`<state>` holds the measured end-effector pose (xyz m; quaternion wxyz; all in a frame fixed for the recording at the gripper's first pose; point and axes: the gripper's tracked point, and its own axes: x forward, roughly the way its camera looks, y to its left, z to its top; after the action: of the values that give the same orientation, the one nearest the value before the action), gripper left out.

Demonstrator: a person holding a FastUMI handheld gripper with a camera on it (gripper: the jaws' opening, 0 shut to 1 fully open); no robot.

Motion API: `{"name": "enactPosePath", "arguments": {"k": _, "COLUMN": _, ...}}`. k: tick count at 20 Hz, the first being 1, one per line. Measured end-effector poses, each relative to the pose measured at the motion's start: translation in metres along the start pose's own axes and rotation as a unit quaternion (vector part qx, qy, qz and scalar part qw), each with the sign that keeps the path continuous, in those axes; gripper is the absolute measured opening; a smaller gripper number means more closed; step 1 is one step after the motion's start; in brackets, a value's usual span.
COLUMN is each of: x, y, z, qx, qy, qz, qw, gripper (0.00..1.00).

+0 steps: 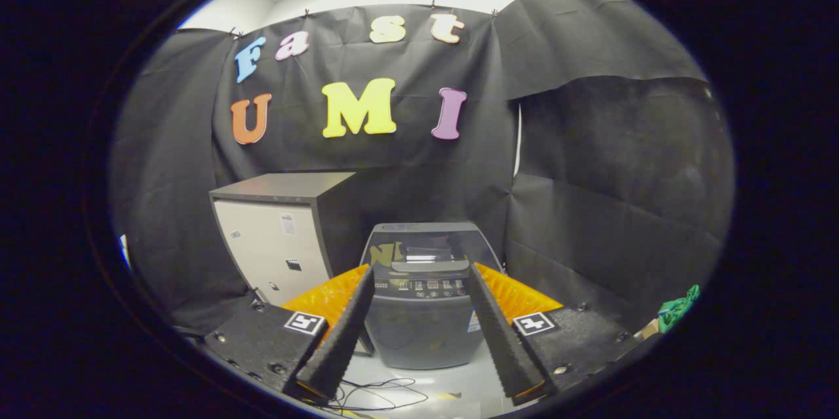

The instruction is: Put the clothes into the washing machine and then close the washing machine lid.

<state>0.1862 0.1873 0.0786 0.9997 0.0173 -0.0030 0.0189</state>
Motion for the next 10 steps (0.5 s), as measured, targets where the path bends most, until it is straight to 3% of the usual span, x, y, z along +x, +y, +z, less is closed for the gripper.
{"name": "enactPosePath", "arguments": {"k": 1, "x": -0.013, "y": -0.001, "z": 0.000, "qx": 0.006, "qy": 0.000, "qz": -0.002, "qw": 1.000, "gripper": 0.92}}
{"name": "enactPosePath", "arguments": {"k": 10, "x": -0.089, "y": -0.009, "z": -0.007, "qx": 0.009, "qy": -0.019, "qz": -0.017, "qw": 1.000, "gripper": 0.93}}
